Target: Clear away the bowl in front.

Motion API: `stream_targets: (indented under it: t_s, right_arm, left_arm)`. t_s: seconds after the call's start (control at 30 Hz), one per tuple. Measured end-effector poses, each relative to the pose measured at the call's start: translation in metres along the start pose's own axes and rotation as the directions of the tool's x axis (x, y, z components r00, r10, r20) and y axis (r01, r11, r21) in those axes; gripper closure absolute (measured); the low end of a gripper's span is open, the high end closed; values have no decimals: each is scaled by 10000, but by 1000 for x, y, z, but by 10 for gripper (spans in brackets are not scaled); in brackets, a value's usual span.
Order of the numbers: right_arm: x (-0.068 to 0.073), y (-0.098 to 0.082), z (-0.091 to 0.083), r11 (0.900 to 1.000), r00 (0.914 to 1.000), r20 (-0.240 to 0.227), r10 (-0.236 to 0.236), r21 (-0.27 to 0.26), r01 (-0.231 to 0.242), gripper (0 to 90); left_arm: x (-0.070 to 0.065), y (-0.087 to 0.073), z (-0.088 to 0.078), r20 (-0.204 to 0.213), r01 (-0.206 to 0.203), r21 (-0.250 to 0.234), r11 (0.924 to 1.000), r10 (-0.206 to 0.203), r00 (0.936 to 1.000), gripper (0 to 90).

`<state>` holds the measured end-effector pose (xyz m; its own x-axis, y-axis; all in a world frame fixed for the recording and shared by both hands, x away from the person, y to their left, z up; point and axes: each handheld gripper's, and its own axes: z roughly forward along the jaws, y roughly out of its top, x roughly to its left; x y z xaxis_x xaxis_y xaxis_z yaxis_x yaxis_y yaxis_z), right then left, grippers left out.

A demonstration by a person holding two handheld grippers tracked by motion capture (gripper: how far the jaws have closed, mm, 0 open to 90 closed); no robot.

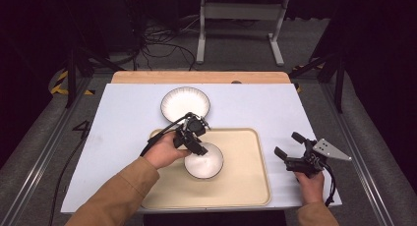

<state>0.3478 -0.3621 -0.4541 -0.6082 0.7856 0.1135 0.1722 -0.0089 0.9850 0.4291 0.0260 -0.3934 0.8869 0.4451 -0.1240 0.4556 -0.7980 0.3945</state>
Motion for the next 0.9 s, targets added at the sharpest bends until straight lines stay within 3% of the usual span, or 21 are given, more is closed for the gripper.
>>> stream_targets:
  t_s: [0.1,0.3,0.43,0.67,0.77,0.8,0.83,0.87,0.9]
  right_arm:
    - [0,0,0,10000,10000,-6,0,26,0,3]
    - [1,0,0,10000,10000,17,4,63,-4,3]
    - [1,0,1,9998,9999,49,-149,141,148,3]
    - [2,0,2,9995,9997,121,-203,242,200,3]
    - [4,0,4,9982,9991,146,-399,443,393,3]
    - [4,0,4,9982,9991,146,-399,443,393,3]
    - [4,0,4,9981,9990,157,-425,454,417,3]
    - [4,0,4,9981,9990,157,-425,454,417,3]
    - [4,0,4,9981,9990,154,-427,456,420,3]
  left_arm:
    - [-2,-1,-5,-149,-69,-308,9995,65,9999,512]
    - [-4,-4,-13,-362,17,-680,9977,-42,9993,490]
    - [-7,-7,-21,-552,-141,-1101,9938,81,9984,473]
    - [-11,-15,-32,-939,-561,-1918,9798,386,9948,413]
    - [-11,-19,-36,-843,-556,-2241,9730,375,9957,398]
    - [-11,-21,-38,-863,-551,-2395,9693,352,9956,398]
    - [-12,-26,-42,-957,-585,-2725,9604,334,9948,392]
    - [-12,-26,-42,-957,-585,-2725,9604,334,9948,392]
    - [-13,-30,-45,-1016,-556,-2909,9551,270,9945,392]
